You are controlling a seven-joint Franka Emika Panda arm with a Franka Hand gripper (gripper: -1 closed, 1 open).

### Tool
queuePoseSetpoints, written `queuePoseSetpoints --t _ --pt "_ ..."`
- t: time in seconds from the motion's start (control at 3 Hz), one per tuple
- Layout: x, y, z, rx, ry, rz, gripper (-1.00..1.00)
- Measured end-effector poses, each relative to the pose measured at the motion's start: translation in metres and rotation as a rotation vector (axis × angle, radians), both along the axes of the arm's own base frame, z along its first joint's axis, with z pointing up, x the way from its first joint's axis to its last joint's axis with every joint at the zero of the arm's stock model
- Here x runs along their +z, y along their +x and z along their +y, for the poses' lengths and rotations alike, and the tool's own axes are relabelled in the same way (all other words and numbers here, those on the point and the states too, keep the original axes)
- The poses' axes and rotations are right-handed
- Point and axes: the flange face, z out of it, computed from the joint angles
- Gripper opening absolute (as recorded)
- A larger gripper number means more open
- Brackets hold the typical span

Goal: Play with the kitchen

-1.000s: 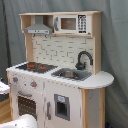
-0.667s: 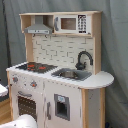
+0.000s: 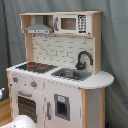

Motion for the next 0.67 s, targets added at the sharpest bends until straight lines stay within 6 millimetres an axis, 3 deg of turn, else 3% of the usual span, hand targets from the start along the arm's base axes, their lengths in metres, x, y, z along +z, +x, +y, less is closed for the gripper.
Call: queuePoseSetpoints --t 0.67 --pt "0.008 -0.038 -0.009 -0.080 -0.030 -0.043 1.00"
